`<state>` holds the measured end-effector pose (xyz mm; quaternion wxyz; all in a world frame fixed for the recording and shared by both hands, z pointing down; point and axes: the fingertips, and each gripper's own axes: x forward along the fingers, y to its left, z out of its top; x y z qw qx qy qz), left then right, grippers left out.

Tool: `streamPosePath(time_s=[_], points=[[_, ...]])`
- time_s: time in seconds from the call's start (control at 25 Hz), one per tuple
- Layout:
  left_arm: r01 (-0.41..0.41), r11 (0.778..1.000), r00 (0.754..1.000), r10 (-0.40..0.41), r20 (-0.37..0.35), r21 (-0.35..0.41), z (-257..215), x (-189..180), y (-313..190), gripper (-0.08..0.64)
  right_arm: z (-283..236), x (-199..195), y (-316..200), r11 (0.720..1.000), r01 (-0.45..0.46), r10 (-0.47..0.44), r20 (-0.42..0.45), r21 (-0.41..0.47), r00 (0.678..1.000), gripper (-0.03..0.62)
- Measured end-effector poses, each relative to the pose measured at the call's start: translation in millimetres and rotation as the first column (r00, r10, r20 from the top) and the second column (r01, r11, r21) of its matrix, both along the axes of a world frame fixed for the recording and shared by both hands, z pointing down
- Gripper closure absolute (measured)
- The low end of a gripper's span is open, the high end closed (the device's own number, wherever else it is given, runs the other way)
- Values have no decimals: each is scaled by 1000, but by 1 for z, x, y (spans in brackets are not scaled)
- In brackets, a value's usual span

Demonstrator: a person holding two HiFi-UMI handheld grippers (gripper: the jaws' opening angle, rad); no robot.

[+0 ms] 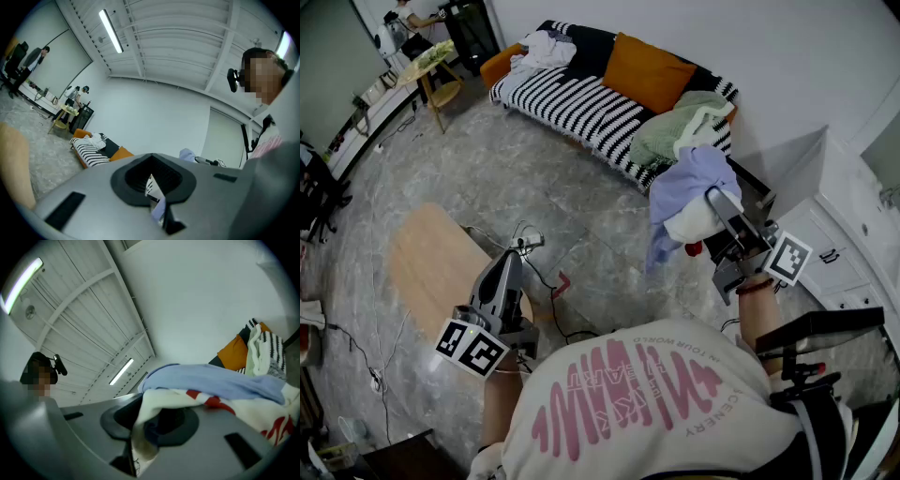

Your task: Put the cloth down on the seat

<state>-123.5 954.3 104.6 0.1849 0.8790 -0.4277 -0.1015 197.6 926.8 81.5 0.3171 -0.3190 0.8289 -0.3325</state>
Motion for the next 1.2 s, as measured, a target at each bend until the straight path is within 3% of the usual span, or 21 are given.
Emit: streamPosePath(time_s=[0.48,0.8,1.2], points=[[19,1000,1000,-19,-3,0,2,1,-26,551,3,3,-30,1000,12,-12,-27,-11,1000,497],[99,995,995,-99,5,-8,1,16,-111,551,6,20,-142,996,89,-89,7,-17,996,495],[214,977,977,-214,-3,-1,5,33,-217,551,7,39,-266,981,196,-195,-45,4,980,495]])
